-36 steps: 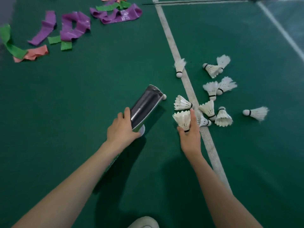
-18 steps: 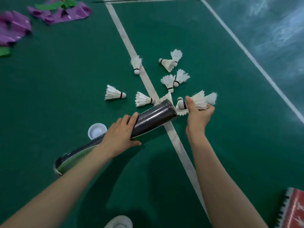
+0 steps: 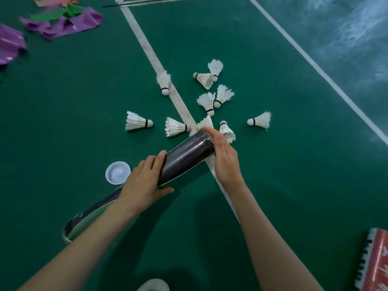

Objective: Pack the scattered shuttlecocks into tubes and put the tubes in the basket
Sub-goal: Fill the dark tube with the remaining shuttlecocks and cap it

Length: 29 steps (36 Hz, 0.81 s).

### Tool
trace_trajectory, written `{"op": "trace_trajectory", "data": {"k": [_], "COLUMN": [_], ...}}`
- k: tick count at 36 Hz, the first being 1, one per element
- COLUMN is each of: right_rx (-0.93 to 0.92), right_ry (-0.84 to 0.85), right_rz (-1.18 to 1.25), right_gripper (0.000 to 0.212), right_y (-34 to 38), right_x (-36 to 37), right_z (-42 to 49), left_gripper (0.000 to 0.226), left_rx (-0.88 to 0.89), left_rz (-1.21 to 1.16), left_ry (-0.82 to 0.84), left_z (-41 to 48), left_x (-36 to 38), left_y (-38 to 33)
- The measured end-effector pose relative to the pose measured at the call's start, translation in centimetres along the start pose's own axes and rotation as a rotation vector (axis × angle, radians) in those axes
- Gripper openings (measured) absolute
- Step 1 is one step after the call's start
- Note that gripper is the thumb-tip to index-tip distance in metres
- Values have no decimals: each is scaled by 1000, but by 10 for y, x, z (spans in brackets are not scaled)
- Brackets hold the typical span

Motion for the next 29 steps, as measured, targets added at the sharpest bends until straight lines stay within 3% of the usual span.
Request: {"op": "trace_trajectory", "data": {"k": [5, 10, 14, 16, 19, 22, 25, 27, 29], "right_rx": [133, 268, 266, 195, 84, 84, 91, 51, 113], "right_ry": [35, 4, 62, 91, 270, 437, 509, 434, 237], "right_rz": [125, 131, -212, -439, -662, -759, -777, -812, -734], "right_gripper": [58, 49, 30, 34, 45, 48, 36, 25, 19], "right_y": [-6, -31, -57, -66, -75, -81, -86, -88, -83], "right_x": [2, 6, 9, 11, 19, 28, 29, 23, 12], "right_z": [14, 30, 47, 57, 69, 68, 56, 49, 45], "left_gripper": [103, 102, 104, 104, 103, 102, 102, 103, 103], "left_rx": [-25, -163, -246, -255, -254, -246, -235, -226, -213], "left_rz": [40, 109, 121, 130, 128, 114, 107, 104, 105], "left_ry": [-4, 37, 58, 71, 94, 111, 119, 129, 132], "left_z": [0, 13, 25, 27, 28, 25, 22, 20, 19], "left_x": [2, 1, 2, 5, 11, 15, 16, 17, 18], "left_y": [10, 29, 41, 44, 48, 48, 46, 43, 40]}}
Point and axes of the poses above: each hand's wrist, its own z-axis towards the middle knuckle, its own x-axis out of the palm, y = z × x, the point moved 2 cm from there along z, towards the middle knuckle, and after that the axes turned 12 degrees about -x, right-handed, at the moved point
